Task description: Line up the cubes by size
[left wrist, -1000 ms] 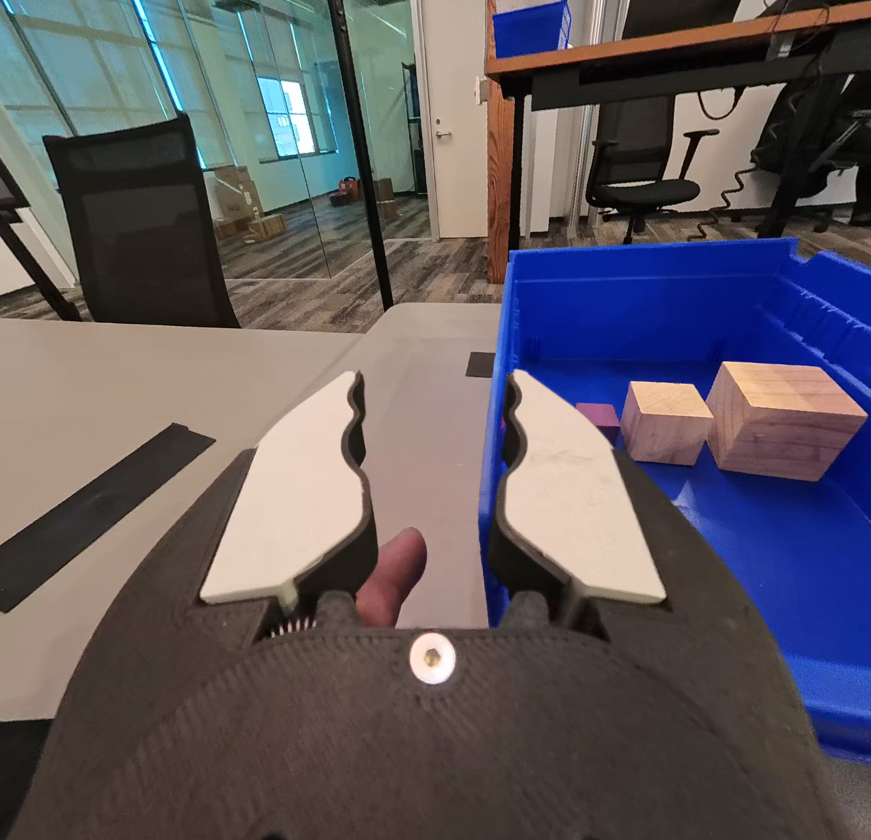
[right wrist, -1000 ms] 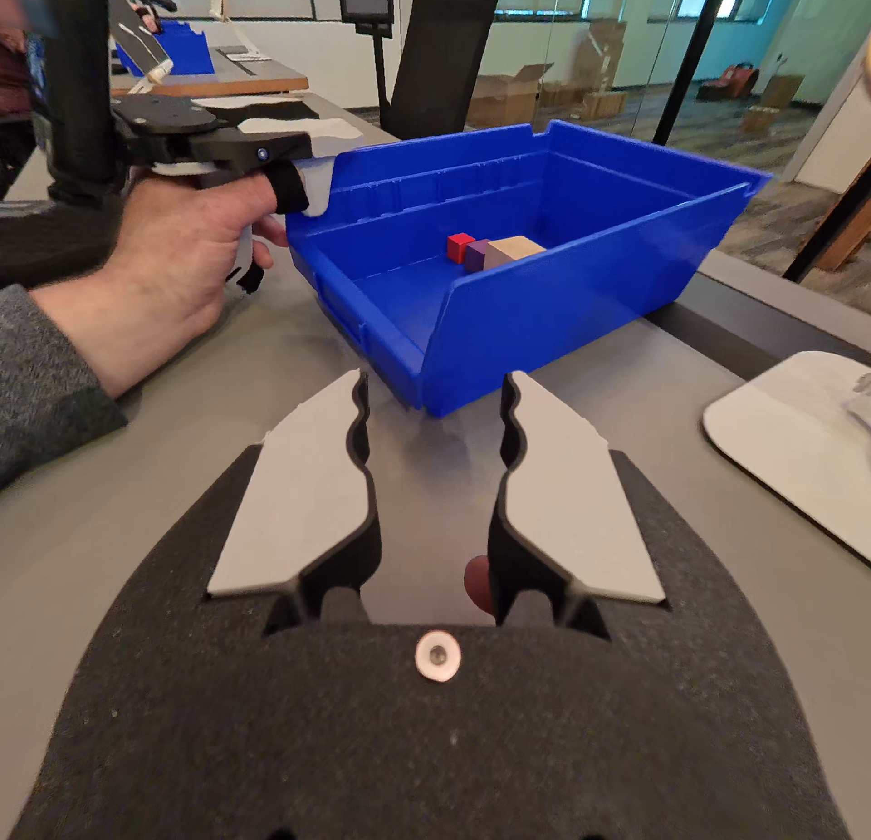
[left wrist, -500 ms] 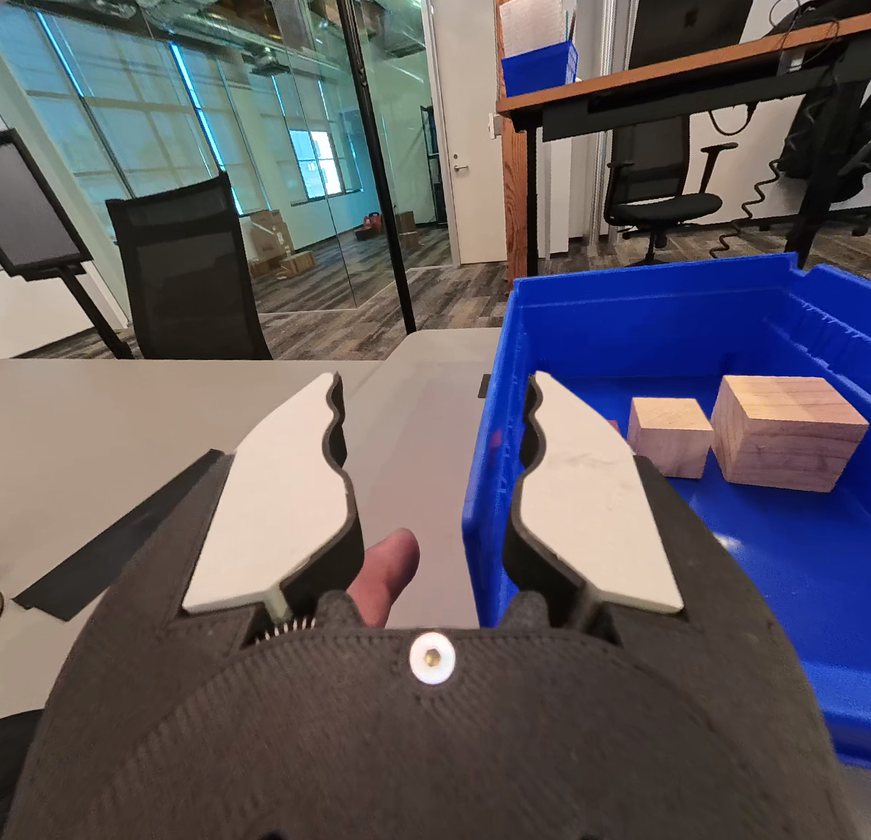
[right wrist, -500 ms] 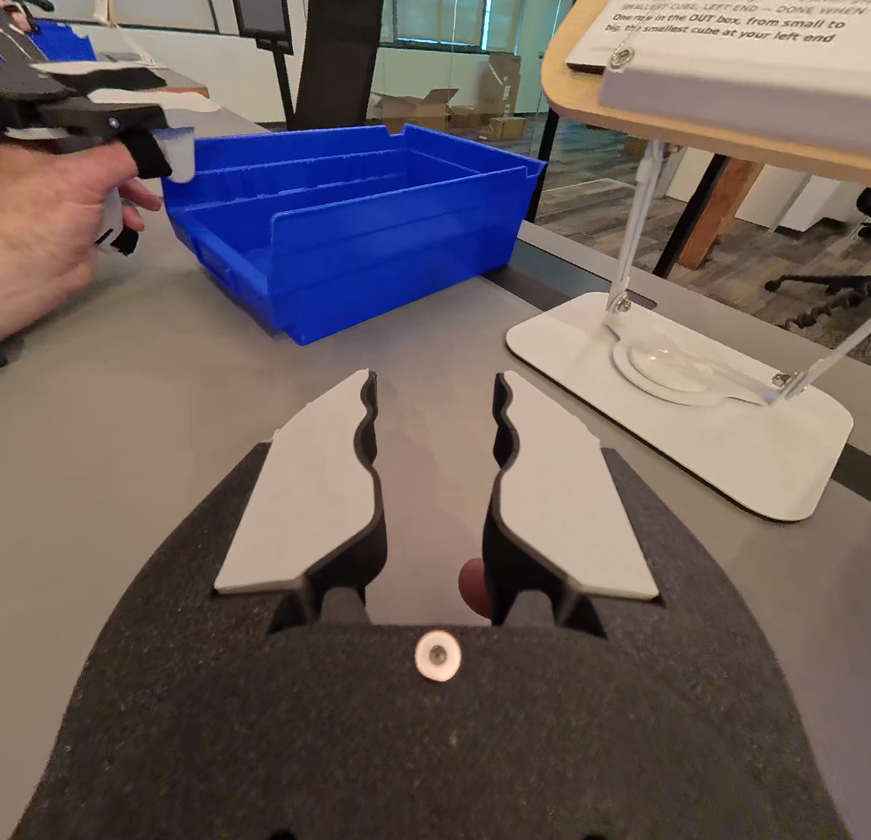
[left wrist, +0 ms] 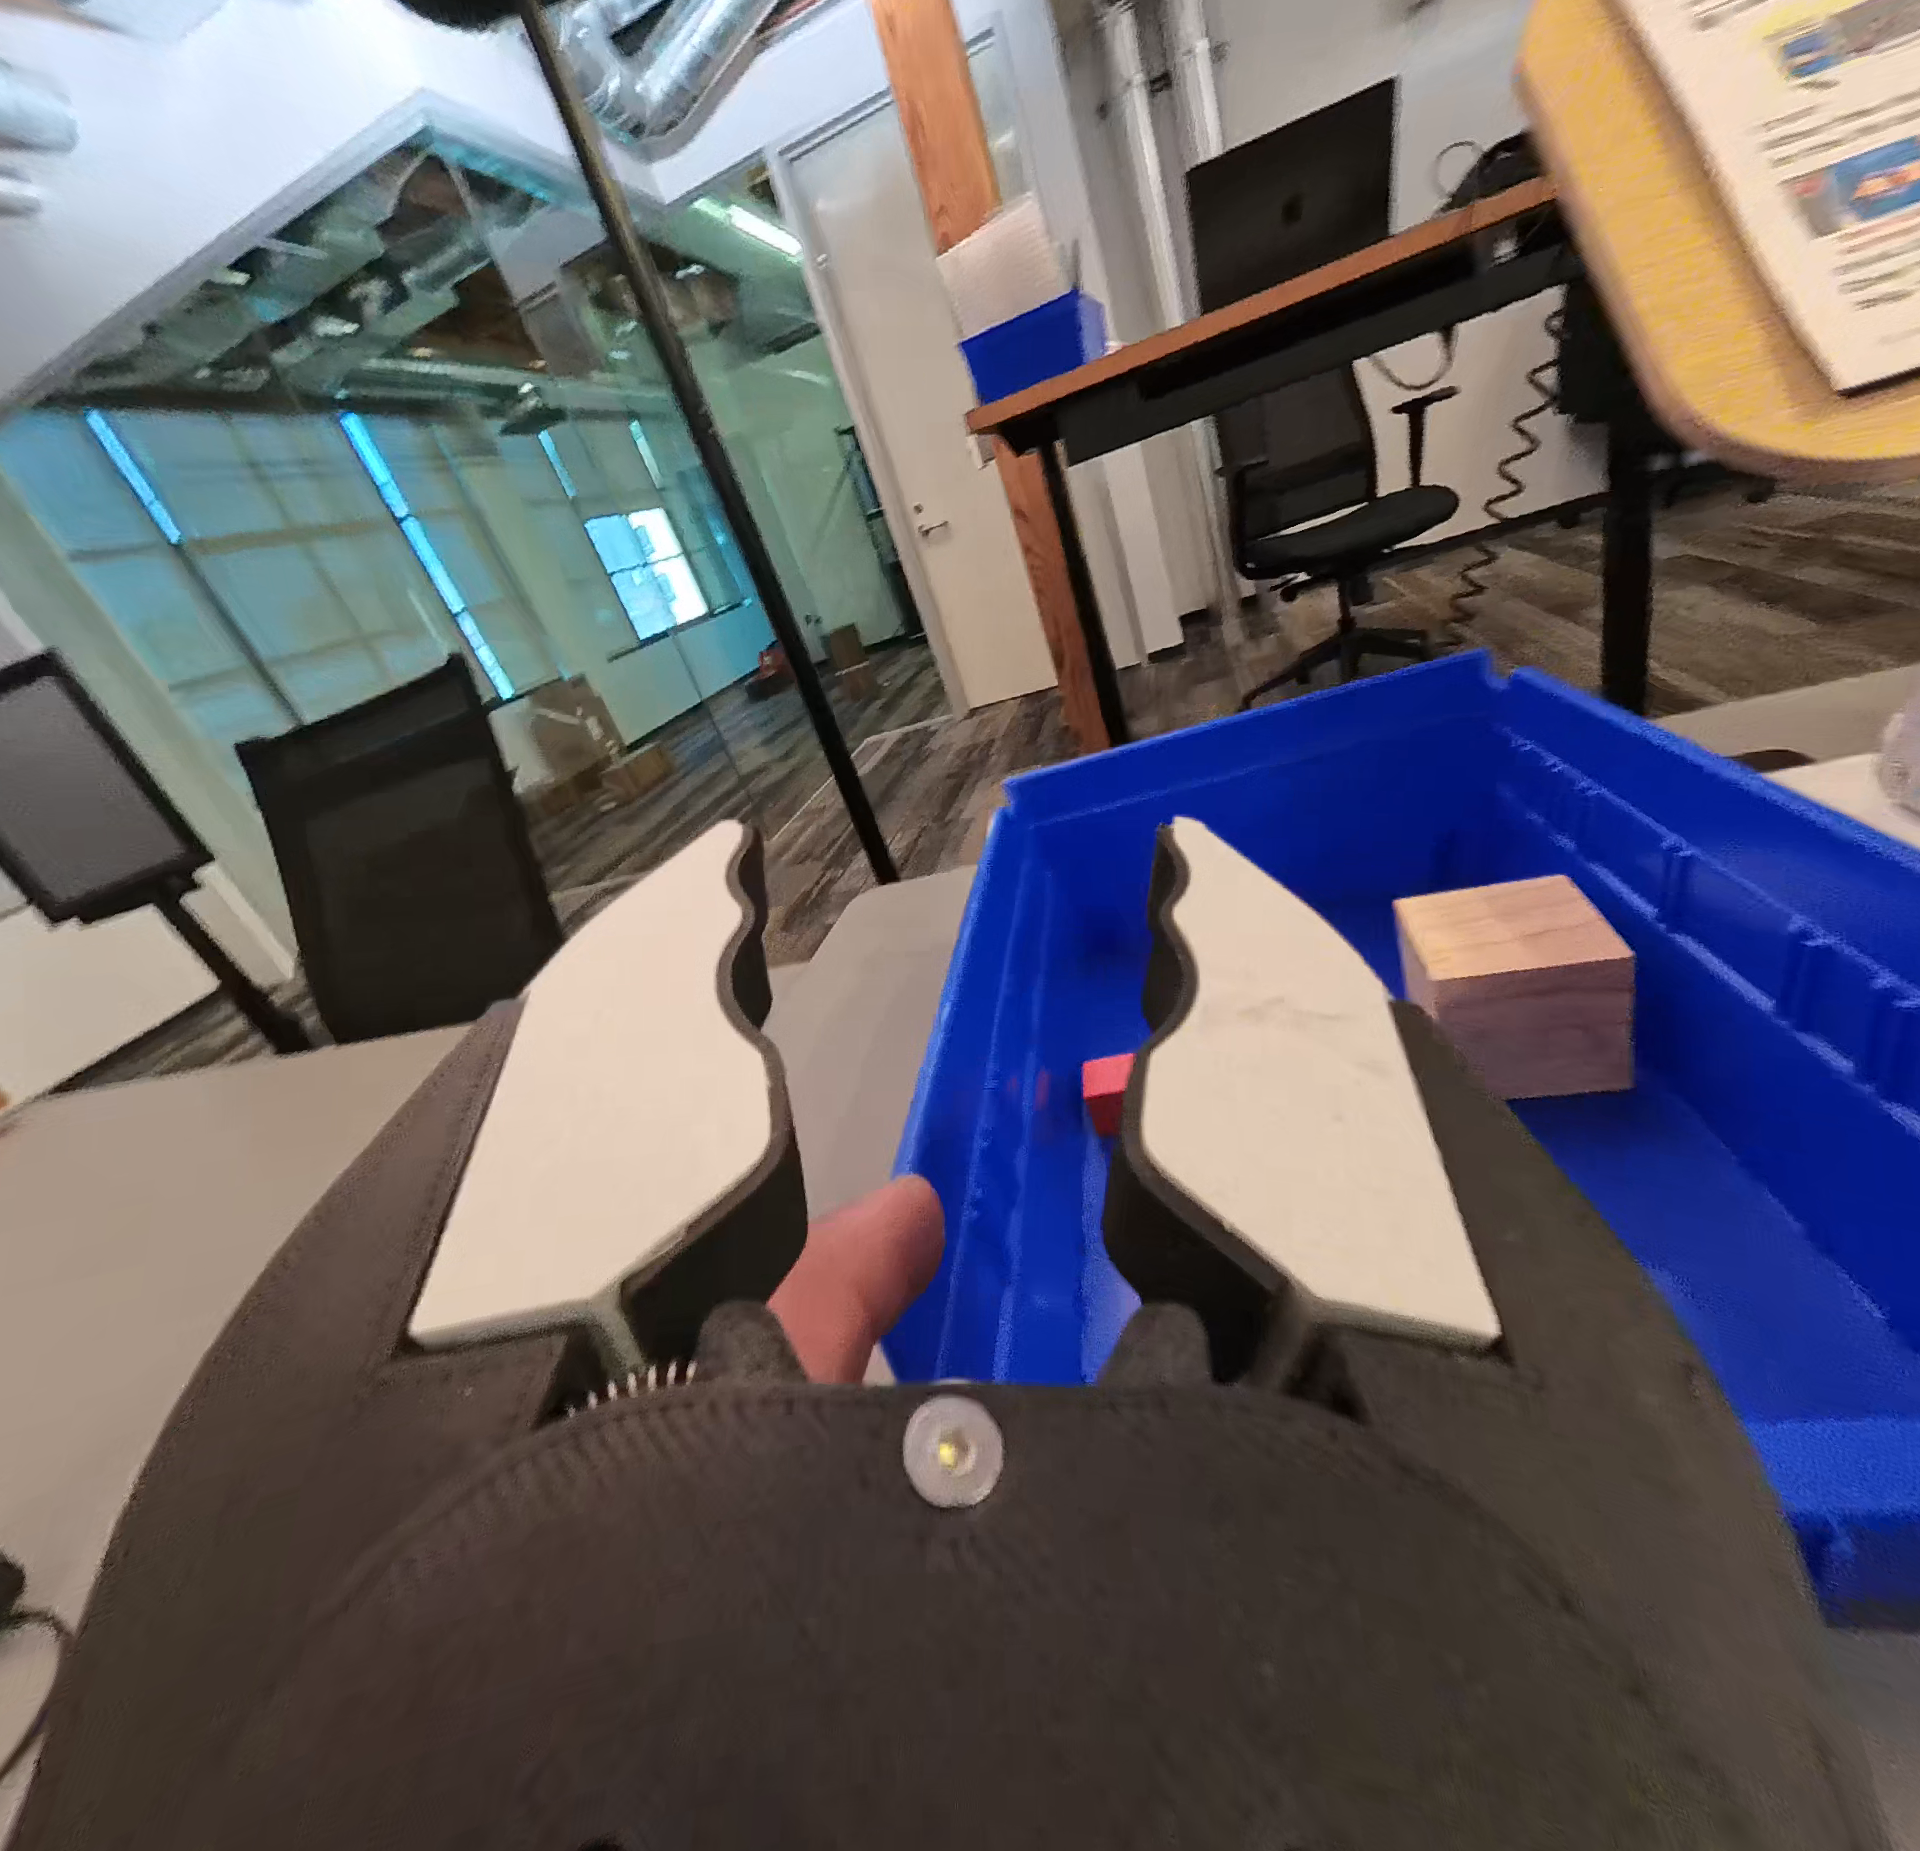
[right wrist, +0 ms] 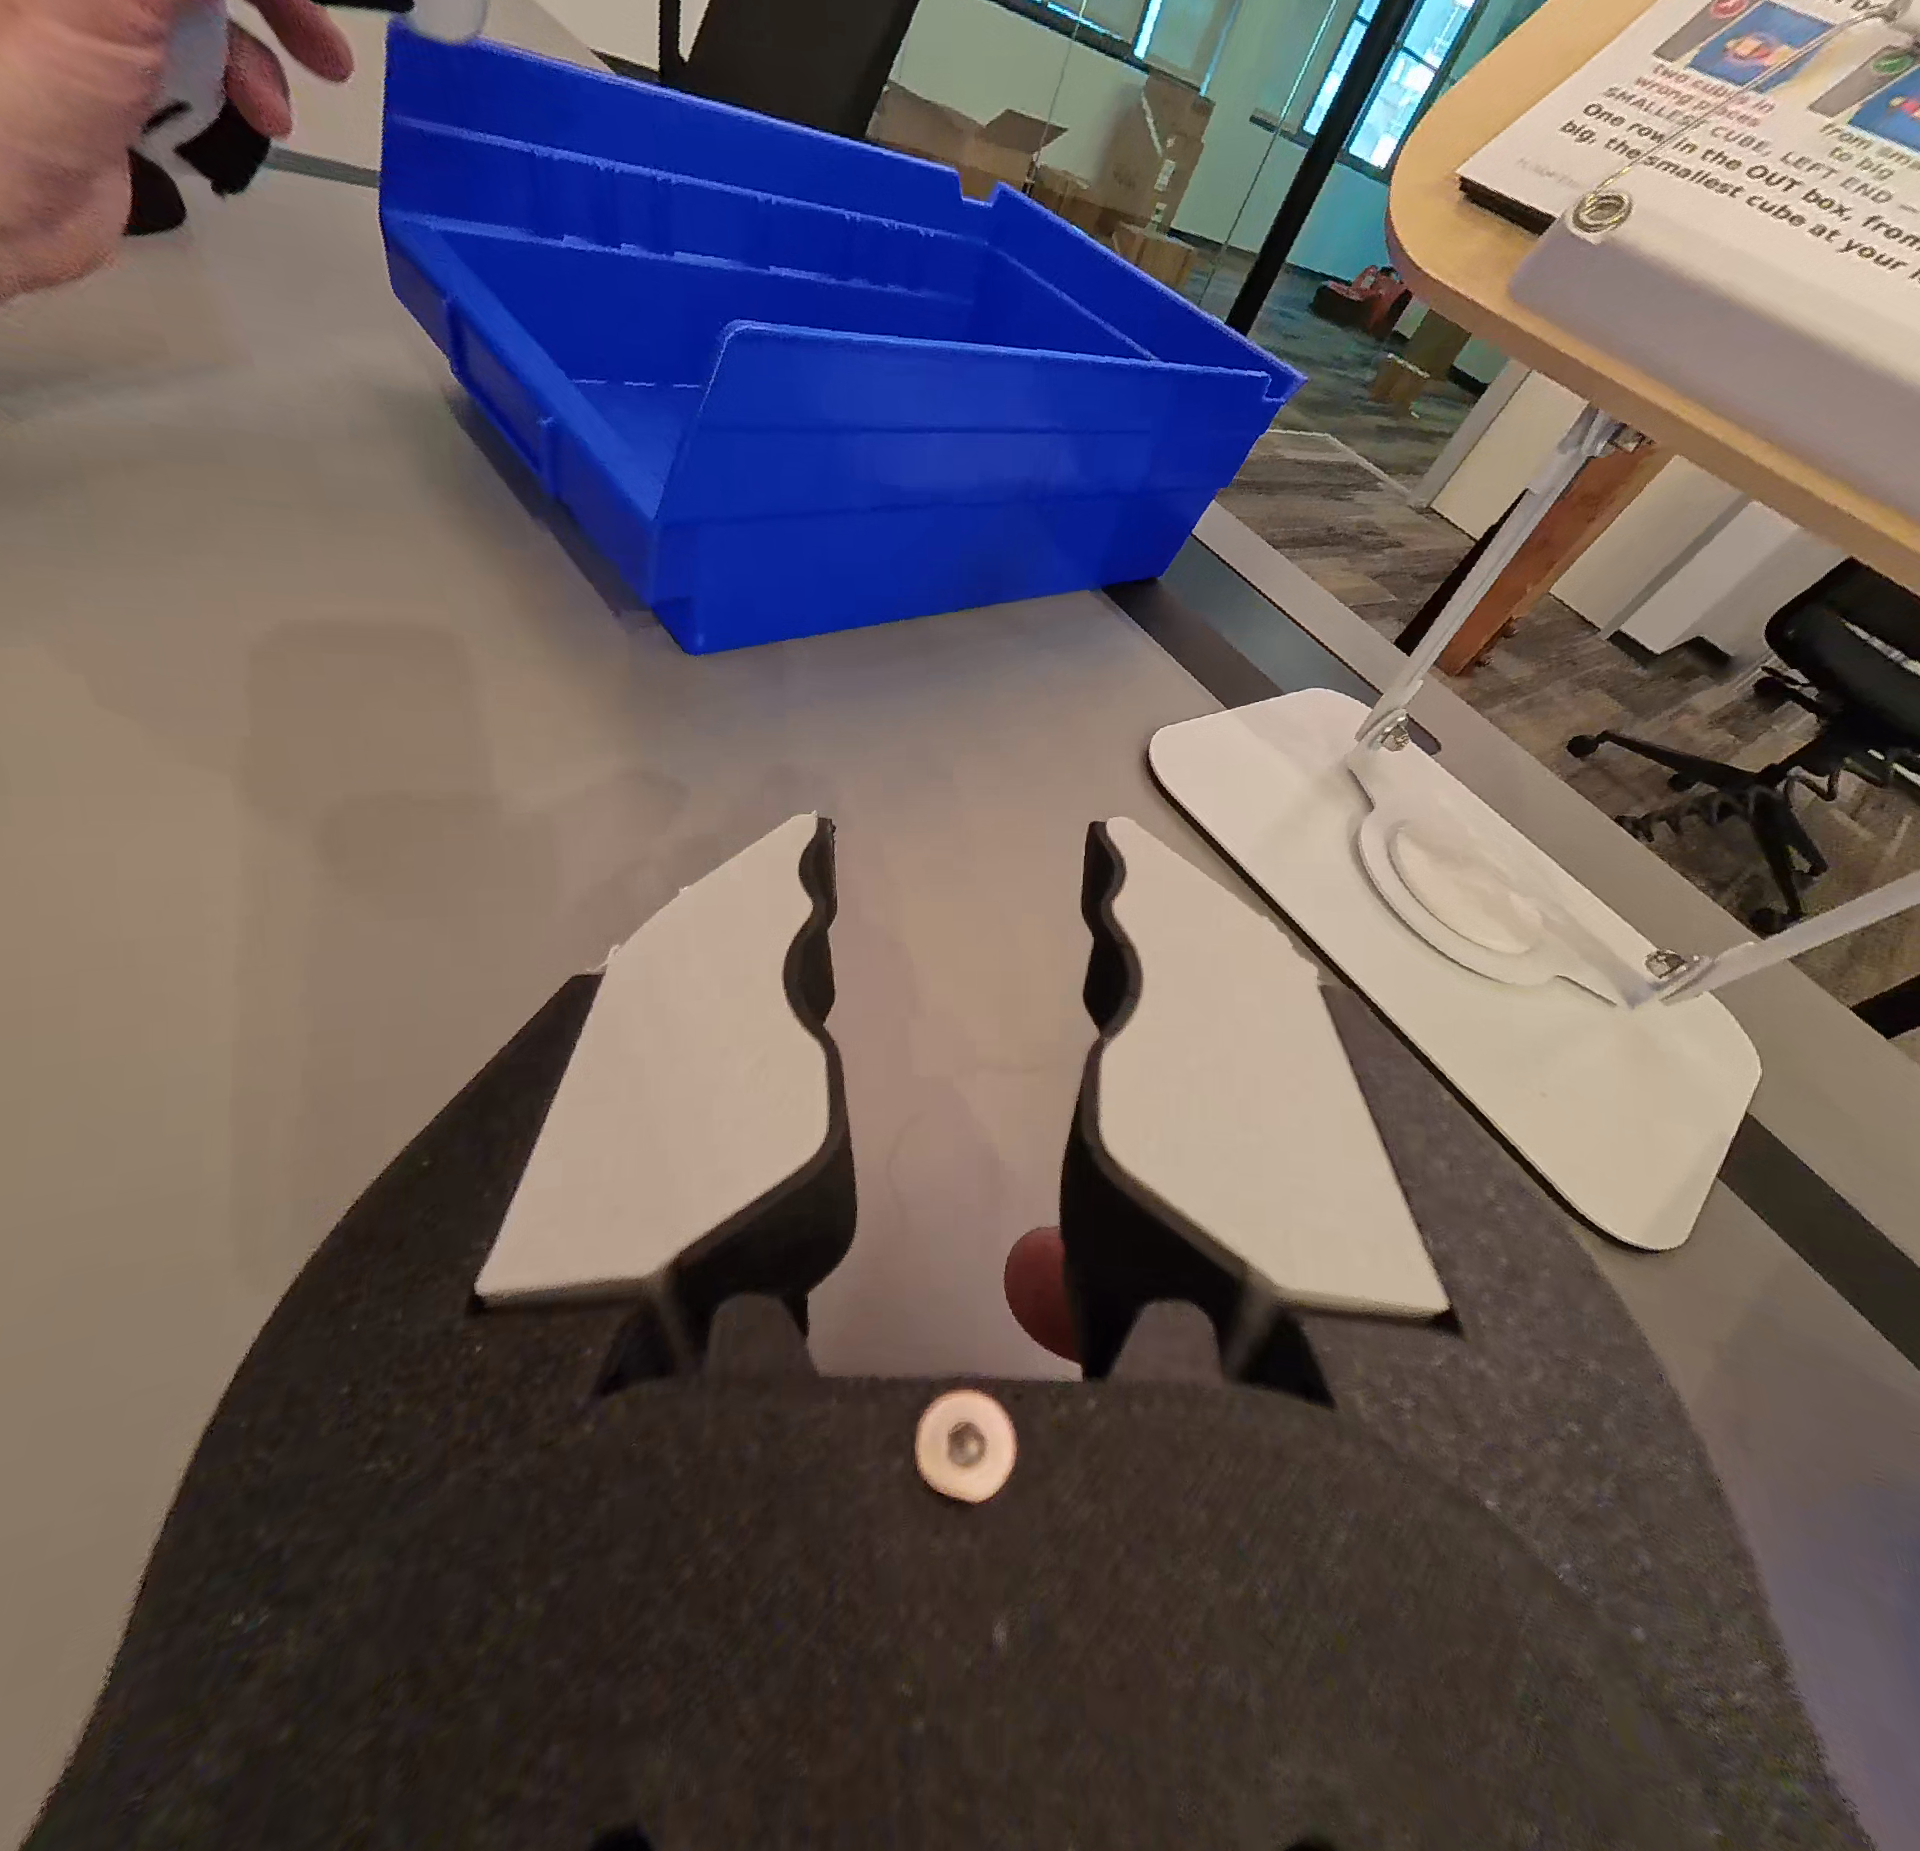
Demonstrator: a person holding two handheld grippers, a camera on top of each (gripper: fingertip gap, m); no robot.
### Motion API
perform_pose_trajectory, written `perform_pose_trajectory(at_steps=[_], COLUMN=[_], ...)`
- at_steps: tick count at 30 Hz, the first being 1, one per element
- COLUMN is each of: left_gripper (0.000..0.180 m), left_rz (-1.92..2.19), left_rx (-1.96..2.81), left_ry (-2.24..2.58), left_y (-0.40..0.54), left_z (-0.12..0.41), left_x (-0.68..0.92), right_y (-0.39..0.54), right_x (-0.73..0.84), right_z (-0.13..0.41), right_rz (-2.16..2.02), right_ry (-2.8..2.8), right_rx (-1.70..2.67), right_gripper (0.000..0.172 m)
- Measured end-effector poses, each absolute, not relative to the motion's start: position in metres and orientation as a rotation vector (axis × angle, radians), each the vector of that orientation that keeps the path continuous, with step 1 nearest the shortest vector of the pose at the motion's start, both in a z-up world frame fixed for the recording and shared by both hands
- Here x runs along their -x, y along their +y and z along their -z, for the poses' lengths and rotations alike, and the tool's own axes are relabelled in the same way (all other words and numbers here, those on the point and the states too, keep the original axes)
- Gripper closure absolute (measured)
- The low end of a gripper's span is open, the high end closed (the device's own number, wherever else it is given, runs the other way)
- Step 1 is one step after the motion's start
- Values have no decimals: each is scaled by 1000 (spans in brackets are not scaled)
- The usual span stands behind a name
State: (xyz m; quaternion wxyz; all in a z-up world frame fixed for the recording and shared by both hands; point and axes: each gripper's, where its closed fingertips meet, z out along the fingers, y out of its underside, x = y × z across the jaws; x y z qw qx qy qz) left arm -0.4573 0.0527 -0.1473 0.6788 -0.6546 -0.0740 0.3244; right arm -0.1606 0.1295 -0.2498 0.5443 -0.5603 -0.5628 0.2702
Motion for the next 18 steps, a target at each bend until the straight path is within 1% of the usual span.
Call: perform_pose_trajectory(at_steps=[7, 14, 18], left_gripper=[115, 105, 99], left_rz=[-555, -529, -546], left_rx=[1612, 1674, 1756], left_ry=[155, 419, 529], left_y=[95, 136, 157], left_z=[137, 121, 136], left_x=[420, 395, 389], right_y=[132, 132, 133], right_x=[160, 162, 161], right_z=[250, 253, 252], right_rz=[-651, -631, -644], right_ry=[-1338, -1360, -1351], right_rx=[1336, 1329, 1334], right_gripper=[127, 127, 128])
